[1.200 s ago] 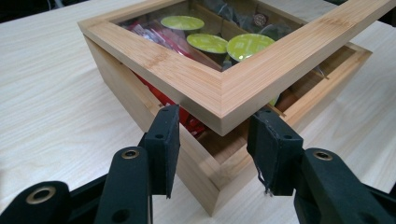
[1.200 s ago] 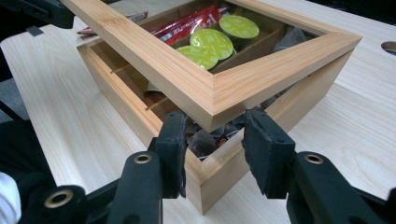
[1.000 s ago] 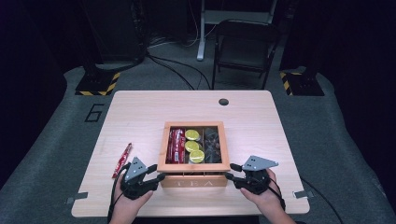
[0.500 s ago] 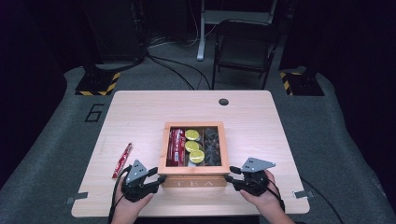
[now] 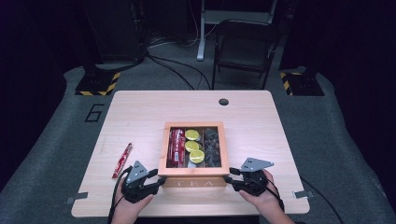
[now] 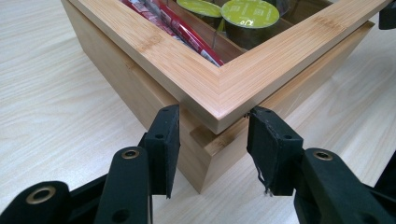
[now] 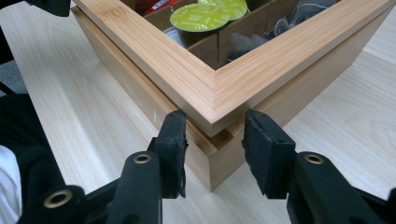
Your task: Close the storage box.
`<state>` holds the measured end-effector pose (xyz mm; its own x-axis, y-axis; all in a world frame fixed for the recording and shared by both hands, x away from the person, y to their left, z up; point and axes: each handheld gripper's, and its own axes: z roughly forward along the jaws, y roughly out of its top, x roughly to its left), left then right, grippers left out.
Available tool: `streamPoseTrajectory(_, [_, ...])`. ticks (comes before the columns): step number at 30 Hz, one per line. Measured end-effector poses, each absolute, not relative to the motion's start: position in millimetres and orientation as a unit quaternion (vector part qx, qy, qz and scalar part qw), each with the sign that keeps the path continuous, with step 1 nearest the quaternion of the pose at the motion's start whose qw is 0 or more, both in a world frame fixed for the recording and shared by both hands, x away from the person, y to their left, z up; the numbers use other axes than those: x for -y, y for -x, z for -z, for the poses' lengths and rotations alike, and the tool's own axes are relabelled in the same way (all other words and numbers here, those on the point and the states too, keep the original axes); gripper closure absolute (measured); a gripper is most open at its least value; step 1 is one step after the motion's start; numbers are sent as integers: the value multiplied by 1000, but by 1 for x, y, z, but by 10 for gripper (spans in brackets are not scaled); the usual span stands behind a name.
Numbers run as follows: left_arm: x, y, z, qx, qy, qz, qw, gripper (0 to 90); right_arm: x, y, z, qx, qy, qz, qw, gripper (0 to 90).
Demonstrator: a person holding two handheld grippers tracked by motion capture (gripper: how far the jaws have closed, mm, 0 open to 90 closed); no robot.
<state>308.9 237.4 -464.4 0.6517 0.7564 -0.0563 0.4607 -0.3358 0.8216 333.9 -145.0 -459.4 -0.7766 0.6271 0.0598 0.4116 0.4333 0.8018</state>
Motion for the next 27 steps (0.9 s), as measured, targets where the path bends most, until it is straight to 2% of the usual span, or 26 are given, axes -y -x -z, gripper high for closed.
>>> streamPoseTrajectory(27, [-237, -309, 467, -391, -801, -163, 424, 532, 143, -334, 462, -841, -314, -424, 121, 588])
